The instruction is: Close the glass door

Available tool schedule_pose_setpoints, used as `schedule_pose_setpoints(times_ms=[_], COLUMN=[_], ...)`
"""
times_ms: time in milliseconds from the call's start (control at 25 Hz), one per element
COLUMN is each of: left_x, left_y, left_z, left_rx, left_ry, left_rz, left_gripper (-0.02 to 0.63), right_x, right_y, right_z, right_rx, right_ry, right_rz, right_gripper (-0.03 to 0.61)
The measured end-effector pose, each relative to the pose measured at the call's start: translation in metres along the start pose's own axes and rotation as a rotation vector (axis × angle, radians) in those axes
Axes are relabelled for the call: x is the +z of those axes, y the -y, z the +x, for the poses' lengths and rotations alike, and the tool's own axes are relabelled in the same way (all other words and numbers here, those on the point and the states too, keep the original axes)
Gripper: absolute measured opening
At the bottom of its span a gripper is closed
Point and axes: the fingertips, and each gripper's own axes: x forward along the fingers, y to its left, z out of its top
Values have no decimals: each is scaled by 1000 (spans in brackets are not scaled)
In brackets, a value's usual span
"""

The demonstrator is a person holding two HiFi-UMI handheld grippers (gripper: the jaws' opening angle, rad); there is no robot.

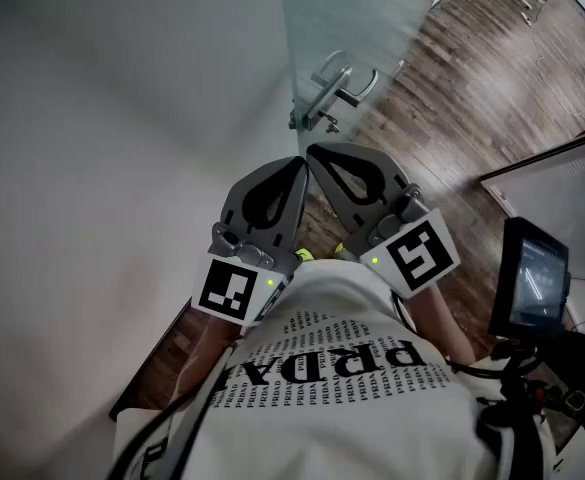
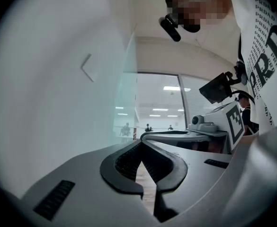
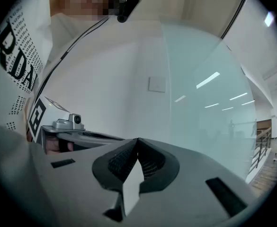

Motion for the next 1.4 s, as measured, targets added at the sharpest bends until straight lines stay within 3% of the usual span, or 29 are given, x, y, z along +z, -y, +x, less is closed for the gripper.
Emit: schedule_pose_setpoints(times_ms=[520, 720, 800, 840, 1120, 1240, 1400], left_x=[-5, -6, -7, -6, 48, 44, 56], left_y=[-2, -40, -53, -60, -120, -124, -133], left_z=[0, 14, 26, 32, 46, 58, 53], left_rx=[-1, 73, 74, 75, 192, 208, 251], left_ry=[-7, 16, 17, 16, 56, 26, 58], left_rz=[-16, 51, 62, 66, 241, 283, 329], left_gripper=[2, 4, 77, 83, 83, 83, 77], right_x=[2, -16, -27, -31, -14, -25, -28], right_y=[0, -1, -3, -5, -32, -36, -33], right_z=[-1, -5, -9, -10, 13, 6, 5], right_rx=[-3, 16, 23, 29, 142, 135, 117], right_ry=[12, -36, -69, -80, -25, -52, -47], right_rz=[10, -3, 7, 7, -48, -18, 17], right_gripper=[-3, -3, -3, -3, -2, -2, -3])
